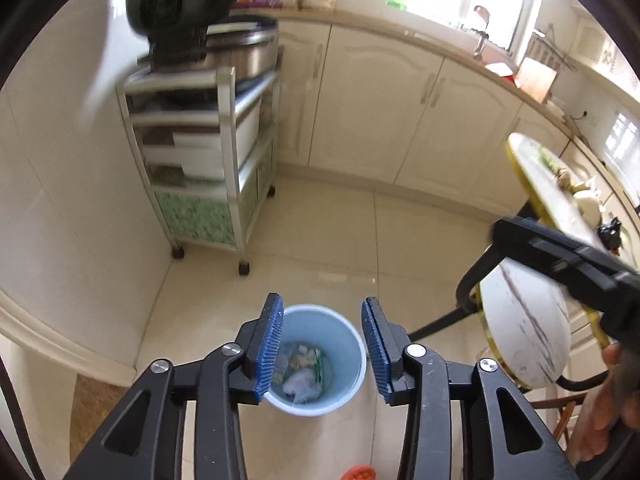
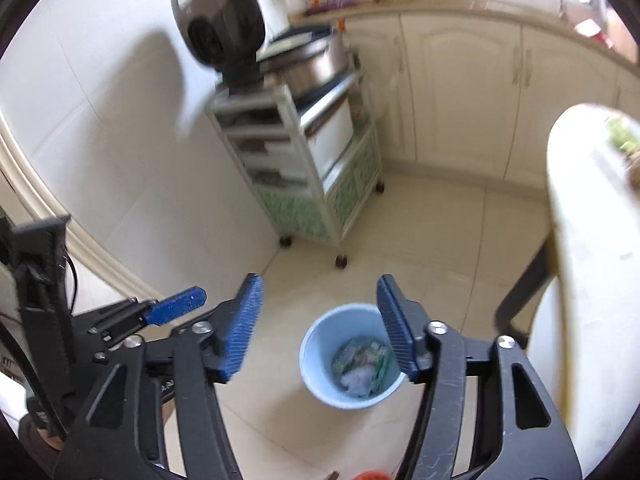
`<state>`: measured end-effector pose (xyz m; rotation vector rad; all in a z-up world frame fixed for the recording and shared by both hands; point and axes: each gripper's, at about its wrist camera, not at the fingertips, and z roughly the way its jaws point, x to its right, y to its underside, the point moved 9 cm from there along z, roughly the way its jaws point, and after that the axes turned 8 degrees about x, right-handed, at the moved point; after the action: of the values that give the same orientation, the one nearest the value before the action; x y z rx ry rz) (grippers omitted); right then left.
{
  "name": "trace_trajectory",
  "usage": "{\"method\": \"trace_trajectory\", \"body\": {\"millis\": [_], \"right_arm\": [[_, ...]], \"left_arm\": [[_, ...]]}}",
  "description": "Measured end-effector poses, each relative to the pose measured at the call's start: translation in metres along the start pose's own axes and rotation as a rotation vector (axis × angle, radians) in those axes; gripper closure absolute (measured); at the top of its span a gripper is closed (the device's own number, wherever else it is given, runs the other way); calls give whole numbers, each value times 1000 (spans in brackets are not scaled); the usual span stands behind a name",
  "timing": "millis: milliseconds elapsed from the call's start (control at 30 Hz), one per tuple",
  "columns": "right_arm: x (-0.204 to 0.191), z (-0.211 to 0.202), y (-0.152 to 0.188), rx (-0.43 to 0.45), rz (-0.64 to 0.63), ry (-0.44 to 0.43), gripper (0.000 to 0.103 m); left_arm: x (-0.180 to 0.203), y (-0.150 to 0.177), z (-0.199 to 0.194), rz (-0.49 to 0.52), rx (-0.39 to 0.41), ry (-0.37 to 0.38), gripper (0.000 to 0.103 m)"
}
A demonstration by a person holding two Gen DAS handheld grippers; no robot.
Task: Collect trash
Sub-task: 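Move both tools back over the table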
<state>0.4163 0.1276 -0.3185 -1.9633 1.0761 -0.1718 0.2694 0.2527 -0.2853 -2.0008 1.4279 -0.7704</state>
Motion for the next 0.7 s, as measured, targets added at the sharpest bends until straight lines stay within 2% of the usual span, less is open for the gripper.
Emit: {"method": "trace_trajectory", "body": {"millis": [100,133,200,333,400,567,700], "right_arm": [[12,-41,-24,73,-1,33,35],[17,-50,-31,88,-2,51,30],[34,-81,-44,141,0,77,28],[85,-137,-56,195,26,169,22],[118,-163,-57,212,36,246,20],[205,-215,-46,221,100,407,20],[268,-243,-24,190,164,494,20]], "left_arm": [[28,-12,-20,36,50,12,59],[40,-15,-27,48,68,24,57],[68,-23,-41,81,110,50,47],[133,-34,-56,148,152,118,36],[168,-36,-57,179,160,153,29],[262,-37,-41,290,156,230,27],[328,-41,-13,348,117,298,27]]}}
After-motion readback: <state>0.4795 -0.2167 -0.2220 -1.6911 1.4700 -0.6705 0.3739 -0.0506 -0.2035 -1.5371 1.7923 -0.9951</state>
